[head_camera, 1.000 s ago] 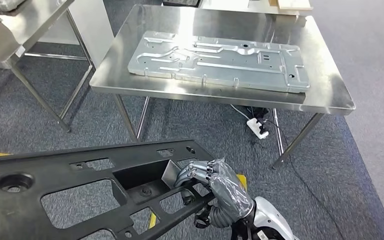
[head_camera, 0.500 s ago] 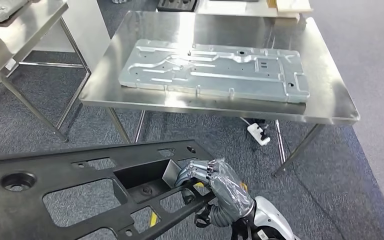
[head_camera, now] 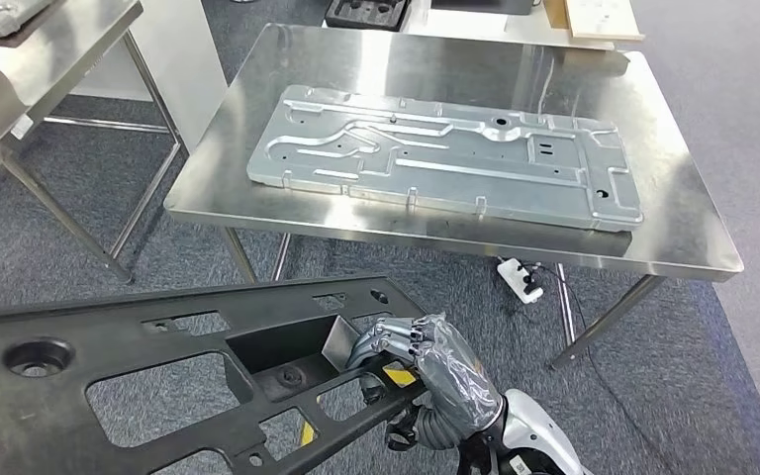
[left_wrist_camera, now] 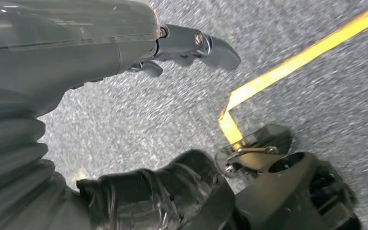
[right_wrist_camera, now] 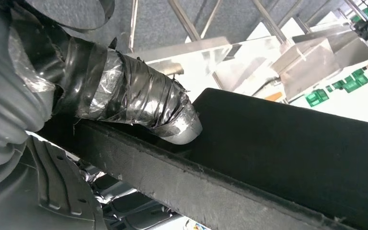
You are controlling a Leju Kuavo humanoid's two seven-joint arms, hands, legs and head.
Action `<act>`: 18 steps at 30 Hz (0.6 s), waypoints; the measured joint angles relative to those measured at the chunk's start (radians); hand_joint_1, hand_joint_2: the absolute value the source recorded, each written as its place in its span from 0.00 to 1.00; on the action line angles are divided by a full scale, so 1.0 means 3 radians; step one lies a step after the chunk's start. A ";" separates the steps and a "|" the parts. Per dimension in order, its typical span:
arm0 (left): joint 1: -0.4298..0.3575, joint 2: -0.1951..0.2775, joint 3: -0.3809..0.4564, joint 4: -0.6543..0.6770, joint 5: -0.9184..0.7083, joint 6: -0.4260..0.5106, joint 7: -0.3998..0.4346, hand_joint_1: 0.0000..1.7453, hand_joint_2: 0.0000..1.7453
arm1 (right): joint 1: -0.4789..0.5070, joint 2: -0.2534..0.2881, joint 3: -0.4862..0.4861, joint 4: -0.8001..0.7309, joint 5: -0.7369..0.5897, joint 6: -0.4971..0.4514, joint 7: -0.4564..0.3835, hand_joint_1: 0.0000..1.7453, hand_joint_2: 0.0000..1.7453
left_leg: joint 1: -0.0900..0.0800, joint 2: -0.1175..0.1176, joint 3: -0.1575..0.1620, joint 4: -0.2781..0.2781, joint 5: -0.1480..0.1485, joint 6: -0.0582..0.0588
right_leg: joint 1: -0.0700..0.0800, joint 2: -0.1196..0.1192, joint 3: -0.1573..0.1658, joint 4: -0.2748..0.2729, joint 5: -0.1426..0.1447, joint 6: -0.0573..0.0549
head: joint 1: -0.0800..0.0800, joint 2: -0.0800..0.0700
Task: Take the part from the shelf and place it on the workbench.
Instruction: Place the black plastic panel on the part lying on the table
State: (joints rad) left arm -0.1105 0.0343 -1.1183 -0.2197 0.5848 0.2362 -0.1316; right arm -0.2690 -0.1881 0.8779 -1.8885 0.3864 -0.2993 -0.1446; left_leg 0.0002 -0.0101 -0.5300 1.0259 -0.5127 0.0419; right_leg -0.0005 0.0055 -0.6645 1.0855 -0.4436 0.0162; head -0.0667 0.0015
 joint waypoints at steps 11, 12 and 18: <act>-0.0017 -0.0004 -0.0007 0.0000 -0.0002 0.0000 0.0003 0.00 1.00 | -0.0006 0.0003 0.0001 0.0006 -0.0079 -0.0002 -0.0023 1.00 1.00 | 0.0032 0.0015 -0.0514 0.0869 -0.0346 -0.0185 | -0.0026 0.0046 0.0245 -0.0227 0.0001 -0.0121 | -0.0011 0.0000; -0.0013 -0.0004 -0.0007 0.0000 -0.0002 0.0000 0.0005 0.00 1.00 | -0.0004 0.0003 0.0001 0.0007 -0.0086 -0.0002 -0.0024 1.00 1.00 | 0.0037 0.0014 -0.0520 0.0788 -0.0259 -0.0187 | -0.0027 0.0071 0.0268 -0.0225 -0.0017 -0.0116 | -0.0011 0.0000; 0.0002 0.0007 -0.0008 0.0001 0.0000 0.0003 0.0008 0.00 1.00 | -0.0003 0.0002 0.0001 0.0008 -0.0123 0.0004 -0.0048 1.00 1.00 | 0.0011 -0.0103 -0.0231 -0.0013 0.0104 -0.0106 | -0.0029 0.0214 0.0350 -0.0189 -0.0083 -0.0025 | -0.0003 0.0000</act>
State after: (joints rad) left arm -0.1098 0.0365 -1.1208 -0.2193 0.5849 0.2372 -0.1291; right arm -0.2700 -0.1875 0.8782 -1.8860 0.3495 -0.2979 -0.1589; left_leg 0.0036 -0.0409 -0.5994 1.0222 -0.4816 0.0102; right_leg -0.0093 0.0696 -0.5595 1.0289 -0.4684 0.0087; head -0.0674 0.0015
